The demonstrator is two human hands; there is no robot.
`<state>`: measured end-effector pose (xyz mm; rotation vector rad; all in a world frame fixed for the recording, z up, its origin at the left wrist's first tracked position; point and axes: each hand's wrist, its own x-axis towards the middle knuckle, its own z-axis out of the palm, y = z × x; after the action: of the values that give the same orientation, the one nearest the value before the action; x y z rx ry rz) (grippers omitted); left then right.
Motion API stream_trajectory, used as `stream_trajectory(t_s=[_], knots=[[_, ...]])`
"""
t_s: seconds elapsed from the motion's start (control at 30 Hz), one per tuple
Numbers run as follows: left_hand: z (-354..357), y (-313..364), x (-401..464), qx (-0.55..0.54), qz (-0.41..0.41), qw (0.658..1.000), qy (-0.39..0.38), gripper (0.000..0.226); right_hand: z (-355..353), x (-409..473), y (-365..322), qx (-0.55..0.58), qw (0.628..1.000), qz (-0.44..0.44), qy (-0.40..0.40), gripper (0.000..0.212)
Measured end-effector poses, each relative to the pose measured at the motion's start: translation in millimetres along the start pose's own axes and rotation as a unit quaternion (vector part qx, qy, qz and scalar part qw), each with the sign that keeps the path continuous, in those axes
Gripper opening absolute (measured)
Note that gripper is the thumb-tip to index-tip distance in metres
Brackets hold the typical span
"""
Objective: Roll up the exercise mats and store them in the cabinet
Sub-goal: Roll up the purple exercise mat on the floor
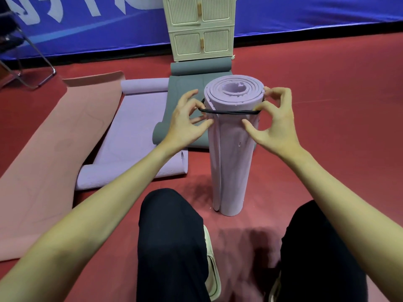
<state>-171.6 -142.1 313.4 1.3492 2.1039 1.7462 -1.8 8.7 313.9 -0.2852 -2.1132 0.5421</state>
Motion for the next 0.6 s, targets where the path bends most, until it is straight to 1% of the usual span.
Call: stream_trajectory(t_s=[0.07,0.1,0.17,0.23,0.3,0.33,0.4,0.43,0.5,0.53,0.6], knots=[[2.0,0.9,-3.5,-0.058,-0.037,0.997,-0.02,0.03,1.1,-4.6,1.7,0.029,0.999,0.032,-0.003,0.019],[4.9,2.0,-5.7,-0.085,-0.058,0.995,-0.02,0.03,3.0,-6.8,0.5,0.049,0.997,0.061,0.01,0.017],[10.2,7.0,-9.0,-0.138,-0.106,0.985,0.006,0.031,6.5,-10.7,-5.7,0.095,0.984,0.133,0.065,0.013],[12.1,13.2,-8.0,-0.225,-0.185,0.955,0.057,0.029,10.0,-12.4,-10.7,0.131,0.96,0.209,0.13,0.012],[12.2,16.8,-5.4,-0.3,-0.236,0.921,0.081,0.018,13.5,-11.0,-10.6,0.16,0.929,0.279,0.183,0.012],[12.9,17.3,-4.7,-0.305,-0.246,0.917,0.08,0.013,14.7,-9.3,-7.6,0.188,0.909,0.312,0.202,0.009],[17.1,15.6,-3.7,-0.283,-0.254,0.923,0.054,0.008,14.9,-4.8,-0.6,0.244,0.868,0.374,0.217,0.012],[19.9,15.2,-3.2,-0.271,-0.262,0.925,0.046,0.011,14.4,-2.8,1.4,0.254,0.858,0.392,0.212,0.012],[24.3,13.1,-1.2,-0.245,-0.27,0.931,0.036,0.021,12.8,0.7,1.3,0.273,0.851,0.406,0.189,0.006],[26.1,11.7,0.5,-0.236,-0.271,0.933,0.033,0.021,12.1,2.5,0.4,0.297,0.841,0.415,0.182,0.008],[29.8,10.3,3.2,-0.225,-0.275,0.935,0.024,0.016,10.8,4.9,0.6,0.363,0.804,0.438,0.173,0.028]])
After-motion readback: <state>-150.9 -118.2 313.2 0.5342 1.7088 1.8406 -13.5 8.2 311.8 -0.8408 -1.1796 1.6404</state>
